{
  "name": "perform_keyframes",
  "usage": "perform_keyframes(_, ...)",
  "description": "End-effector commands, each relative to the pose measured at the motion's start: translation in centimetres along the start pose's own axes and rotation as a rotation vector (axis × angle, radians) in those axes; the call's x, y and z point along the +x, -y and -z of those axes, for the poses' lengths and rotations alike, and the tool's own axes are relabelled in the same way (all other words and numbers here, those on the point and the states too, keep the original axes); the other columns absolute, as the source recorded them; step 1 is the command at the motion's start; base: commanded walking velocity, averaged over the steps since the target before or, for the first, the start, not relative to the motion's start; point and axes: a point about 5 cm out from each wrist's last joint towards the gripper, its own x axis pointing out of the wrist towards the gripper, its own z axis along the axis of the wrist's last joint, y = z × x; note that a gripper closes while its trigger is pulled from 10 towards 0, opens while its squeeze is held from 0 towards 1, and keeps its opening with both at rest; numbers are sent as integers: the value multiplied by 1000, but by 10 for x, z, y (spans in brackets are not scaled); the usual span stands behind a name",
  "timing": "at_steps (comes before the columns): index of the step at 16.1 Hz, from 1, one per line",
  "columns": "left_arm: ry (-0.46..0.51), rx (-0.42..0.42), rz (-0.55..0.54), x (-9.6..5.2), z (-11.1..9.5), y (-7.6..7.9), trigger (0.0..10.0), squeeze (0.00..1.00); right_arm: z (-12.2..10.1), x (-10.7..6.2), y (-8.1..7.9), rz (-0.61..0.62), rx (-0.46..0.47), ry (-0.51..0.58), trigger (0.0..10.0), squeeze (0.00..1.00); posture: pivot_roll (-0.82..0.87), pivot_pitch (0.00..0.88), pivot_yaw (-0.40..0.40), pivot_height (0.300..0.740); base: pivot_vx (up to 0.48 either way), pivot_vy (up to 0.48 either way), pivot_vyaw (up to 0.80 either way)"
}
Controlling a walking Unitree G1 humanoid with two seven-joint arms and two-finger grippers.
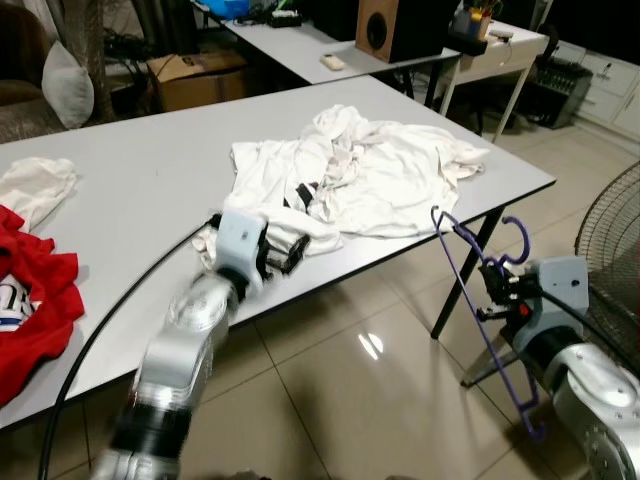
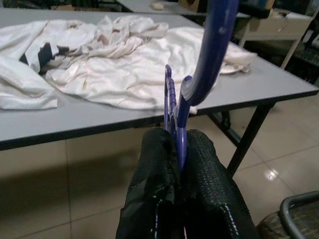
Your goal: Hang hanger
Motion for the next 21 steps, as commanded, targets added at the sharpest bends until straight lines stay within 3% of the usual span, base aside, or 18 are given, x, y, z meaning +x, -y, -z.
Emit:
perform_keyframes(1,-26,36,-39,8,3,-8,10000,604,-3,0,6,17,-14,15,10000,0,-191,0,-15,740,0,0,0)
perform_keyframes(2,-27,64,-65,15,2,-15,10000,0,-2,-1,8,21,-23,11,10000,0,-198,0,-14,740,0,0,0)
perform_keyframes(5,-133,155,-58,27,12,-27,10000,0,3,-5,7,15,-50,-10,10000,0,-226,0,-1,740,0,0,0)
perform_keyframes(6,-146,144,-101,29,14,-35,4471,0,3,-6,6,14,-51,-8,10000,0,-233,0,4,740,0,0,0)
perform_keyframes(7,-144,135,-162,31,13,-44,0,0,3,-7,5,17,-48,-7,10000,0,-239,1,8,740,0,0,0)
perform_keyframes(8,-98,109,-184,32,7,-47,0,0,2,-9,4,18,-47,-3,10000,0,-245,5,14,740,0,0,0)
perform_keyframes(9,9,-5,-128,33,-1,-40,3490,0,1,-11,2,27,-28,14,10000,0,-247,8,22,740,0,0,0)
perform_keyframes(10,106,-196,-61,28,-5,-29,10000,0,-4,-13,2,56,-9,48,10000,0,-249,9,25,740,0,0,0)
perform_keyframes(11,137,-236,-46,22,-5,-25,10000,0,-7,-14,1,69,-10,66,10000,0,-249,9,25,740,0,0,0)
perform_keyframes(13,178,-221,-38,-6,6,-7,10000,0,-25,-12,-6,101,-38,148,10000,0,-241,25,5,740,0,0,0)
perform_keyframes(15,168,-196,-57,-21,12,2,10000,0,-34,-6,-16,55,-69,167,10000,0,-228,28,-21,740,0,0,0)
perform_keyframes(17,166,-189,-96,-27,12,5,10000,0,-35,1,-21,10,-69,161,10000,0,-205,28,-53,740,0,-180,800)
perform_keyframes(19,160,-108,-131,-33,5,4,10000,0,-31,7,-21,3,-37,147,10000,0,-171,31,-68,740,0,-394,400)
perform_keyframes(21,158,-109,-131,-38,-2,6,10000,0,-23,10,-21,3,-75,123,10000,0,-141,40,-68,740,0,0,0)
